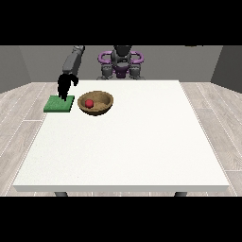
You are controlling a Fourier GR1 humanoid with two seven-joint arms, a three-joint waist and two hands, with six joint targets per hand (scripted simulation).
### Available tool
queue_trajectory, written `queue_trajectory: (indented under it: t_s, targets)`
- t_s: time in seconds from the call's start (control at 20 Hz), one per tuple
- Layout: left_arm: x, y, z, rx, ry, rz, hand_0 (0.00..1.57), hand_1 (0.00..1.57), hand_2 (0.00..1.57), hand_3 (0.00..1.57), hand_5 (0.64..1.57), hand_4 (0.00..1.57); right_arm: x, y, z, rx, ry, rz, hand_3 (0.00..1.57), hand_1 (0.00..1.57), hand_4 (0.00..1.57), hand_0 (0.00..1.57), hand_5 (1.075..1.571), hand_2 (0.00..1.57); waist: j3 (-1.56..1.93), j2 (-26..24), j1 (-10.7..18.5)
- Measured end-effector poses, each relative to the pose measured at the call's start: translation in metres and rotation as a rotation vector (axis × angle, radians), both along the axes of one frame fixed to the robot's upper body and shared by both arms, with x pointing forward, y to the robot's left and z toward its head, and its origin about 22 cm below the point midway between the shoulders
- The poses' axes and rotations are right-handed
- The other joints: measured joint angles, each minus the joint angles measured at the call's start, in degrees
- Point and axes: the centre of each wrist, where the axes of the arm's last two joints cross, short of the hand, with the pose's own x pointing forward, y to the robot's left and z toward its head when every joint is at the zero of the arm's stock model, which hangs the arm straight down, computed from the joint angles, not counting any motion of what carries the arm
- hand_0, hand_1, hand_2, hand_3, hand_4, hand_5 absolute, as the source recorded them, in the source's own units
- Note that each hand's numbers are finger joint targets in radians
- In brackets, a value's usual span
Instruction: Pick the cup and pour the ball into the bowl, then pick the bowl and place it on the pad
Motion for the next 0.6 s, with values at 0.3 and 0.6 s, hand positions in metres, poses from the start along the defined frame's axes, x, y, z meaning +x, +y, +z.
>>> queue_trajectory:
  t_s: [0.3,0.6]
  targets:
    - [-0.011,0.050,0.016,-0.034,-0.017,-0.019,0.00,0.00,0.00,0.00,1.544,1.00,0.014,0.014,-0.015,0.026,-0.019,0.017,0.00,0.00,0.60,0.00,1.557,0.00,0.09,2.8,-0.3]
    - [-0.024,0.093,0.025,-0.044,-0.026,0.008,0.00,0.00,0.00,0.00,1.532,1.01,0.030,0.041,-0.026,0.032,-0.024,0.052,0.00,0.00,0.53,0.00,1.553,0.00,0.10,4.0,-2.2]
